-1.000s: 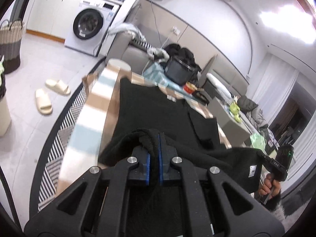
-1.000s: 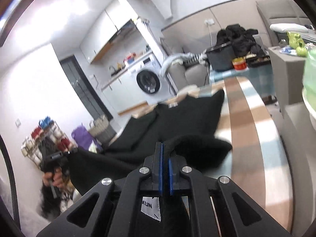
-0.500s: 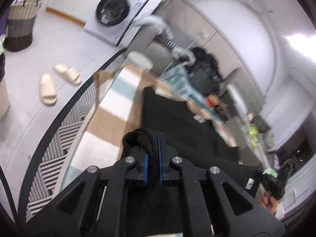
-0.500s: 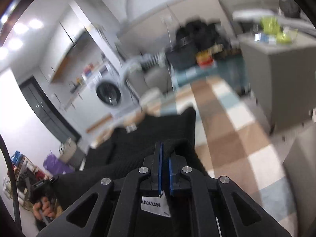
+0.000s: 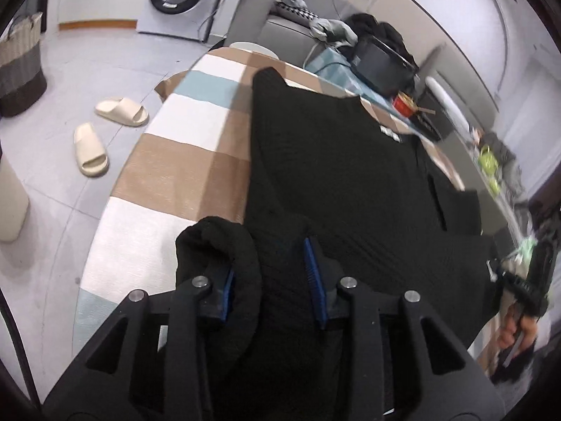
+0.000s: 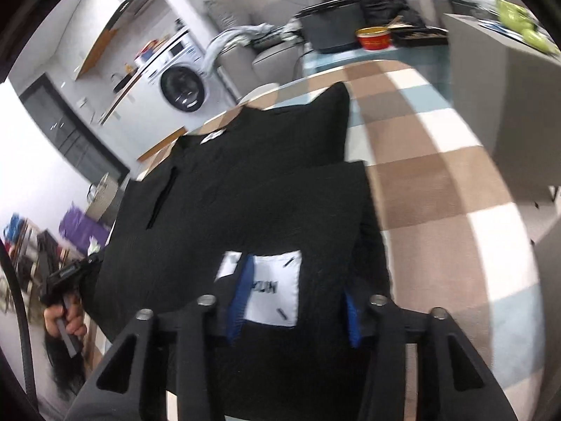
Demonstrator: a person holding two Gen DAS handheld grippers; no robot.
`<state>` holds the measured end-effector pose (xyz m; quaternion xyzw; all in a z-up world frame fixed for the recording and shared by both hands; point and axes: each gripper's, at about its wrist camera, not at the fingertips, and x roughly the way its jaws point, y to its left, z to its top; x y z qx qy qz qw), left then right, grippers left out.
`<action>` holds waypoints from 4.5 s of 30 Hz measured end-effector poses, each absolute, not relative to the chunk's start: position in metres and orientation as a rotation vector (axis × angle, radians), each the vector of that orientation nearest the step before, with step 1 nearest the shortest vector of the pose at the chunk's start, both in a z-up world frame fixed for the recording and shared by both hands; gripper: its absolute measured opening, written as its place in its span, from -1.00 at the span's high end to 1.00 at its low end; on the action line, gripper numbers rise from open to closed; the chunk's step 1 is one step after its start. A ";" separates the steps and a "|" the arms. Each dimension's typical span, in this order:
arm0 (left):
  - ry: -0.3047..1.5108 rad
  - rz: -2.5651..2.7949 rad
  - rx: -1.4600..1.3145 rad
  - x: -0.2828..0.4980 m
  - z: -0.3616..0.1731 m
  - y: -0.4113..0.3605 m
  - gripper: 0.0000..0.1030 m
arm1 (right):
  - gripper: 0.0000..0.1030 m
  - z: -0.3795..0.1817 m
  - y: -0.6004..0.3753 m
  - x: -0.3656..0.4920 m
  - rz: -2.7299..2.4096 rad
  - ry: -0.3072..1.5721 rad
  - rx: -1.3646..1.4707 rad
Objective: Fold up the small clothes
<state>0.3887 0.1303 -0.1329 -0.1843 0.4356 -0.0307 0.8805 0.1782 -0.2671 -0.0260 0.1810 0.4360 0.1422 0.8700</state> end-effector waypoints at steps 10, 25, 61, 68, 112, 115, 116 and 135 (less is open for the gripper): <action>0.935 -0.125 -0.271 0.353 -0.129 0.096 0.41 | 0.32 -0.032 -0.268 0.150 0.310 0.983 0.348; 0.904 -0.091 -0.389 0.242 -0.106 0.119 0.25 | 0.16 -0.004 -0.316 0.037 0.297 0.947 0.444; 0.933 -0.015 -0.456 0.157 -0.099 0.141 0.07 | 0.83 0.021 -0.312 -0.017 0.379 0.785 0.407; 0.965 -0.023 -0.394 0.142 -0.102 0.130 -0.01 | 0.83 0.010 -0.300 -0.001 0.394 0.829 0.415; 0.583 -0.076 -0.529 0.179 -0.021 0.155 0.87 | 0.89 0.036 -0.327 0.014 0.340 0.594 0.588; 0.547 -0.075 -0.519 0.211 -0.008 0.158 0.87 | 0.89 0.048 -0.329 0.044 0.298 0.556 0.621; 0.538 -0.071 -0.518 0.225 -0.005 0.161 0.87 | 0.89 0.052 -0.330 0.055 0.280 0.541 0.623; 0.771 0.081 -0.579 0.466 -0.076 0.184 0.57 | 0.38 0.011 -0.359 0.251 -0.004 0.689 0.770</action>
